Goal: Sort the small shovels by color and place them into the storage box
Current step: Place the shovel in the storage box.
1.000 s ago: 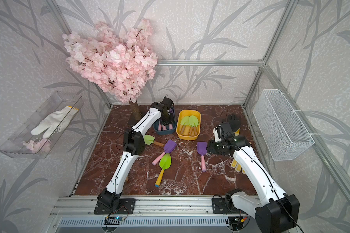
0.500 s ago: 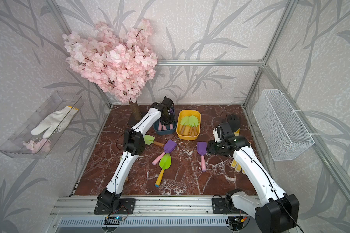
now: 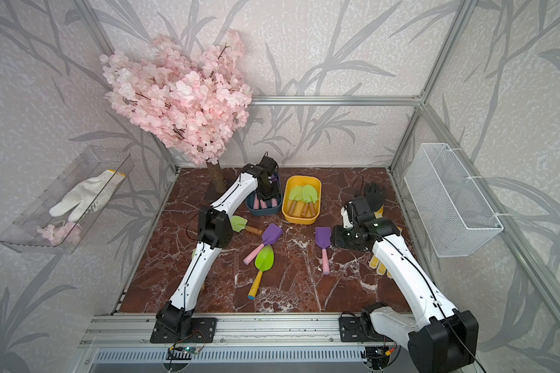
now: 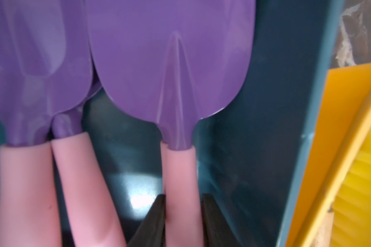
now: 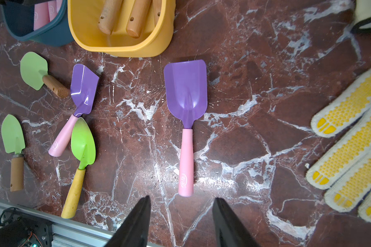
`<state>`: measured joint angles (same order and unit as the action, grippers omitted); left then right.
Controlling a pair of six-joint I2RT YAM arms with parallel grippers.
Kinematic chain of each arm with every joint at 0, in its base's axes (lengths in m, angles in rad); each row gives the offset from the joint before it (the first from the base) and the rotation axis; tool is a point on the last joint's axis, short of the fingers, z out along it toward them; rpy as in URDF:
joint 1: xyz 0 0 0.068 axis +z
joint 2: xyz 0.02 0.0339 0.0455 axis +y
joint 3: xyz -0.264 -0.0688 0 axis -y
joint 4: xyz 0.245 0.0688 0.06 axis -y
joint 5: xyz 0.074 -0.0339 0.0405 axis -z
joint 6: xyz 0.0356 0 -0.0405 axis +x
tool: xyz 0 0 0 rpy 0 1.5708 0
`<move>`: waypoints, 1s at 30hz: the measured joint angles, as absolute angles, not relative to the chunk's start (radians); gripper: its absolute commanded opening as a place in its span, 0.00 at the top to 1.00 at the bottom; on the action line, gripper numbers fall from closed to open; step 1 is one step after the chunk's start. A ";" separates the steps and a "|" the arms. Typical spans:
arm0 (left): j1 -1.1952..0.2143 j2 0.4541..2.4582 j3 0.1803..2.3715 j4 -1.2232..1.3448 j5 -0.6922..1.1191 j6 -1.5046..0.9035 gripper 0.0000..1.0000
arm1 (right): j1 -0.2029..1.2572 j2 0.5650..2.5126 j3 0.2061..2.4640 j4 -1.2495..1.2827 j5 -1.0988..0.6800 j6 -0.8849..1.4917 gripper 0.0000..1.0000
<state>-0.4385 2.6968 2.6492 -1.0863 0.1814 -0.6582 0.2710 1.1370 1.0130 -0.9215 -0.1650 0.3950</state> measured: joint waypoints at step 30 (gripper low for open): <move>-0.444 2.696 2.649 -1.093 0.182 -0.636 0.58 | 0.271 1.139 1.013 -0.921 -0.158 0.395 0.48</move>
<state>-0.4442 2.6965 2.6492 -1.0927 0.1822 -0.6365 0.2710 1.1385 1.0130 -0.9207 -0.1577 0.3950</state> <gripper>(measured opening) 0.408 0.517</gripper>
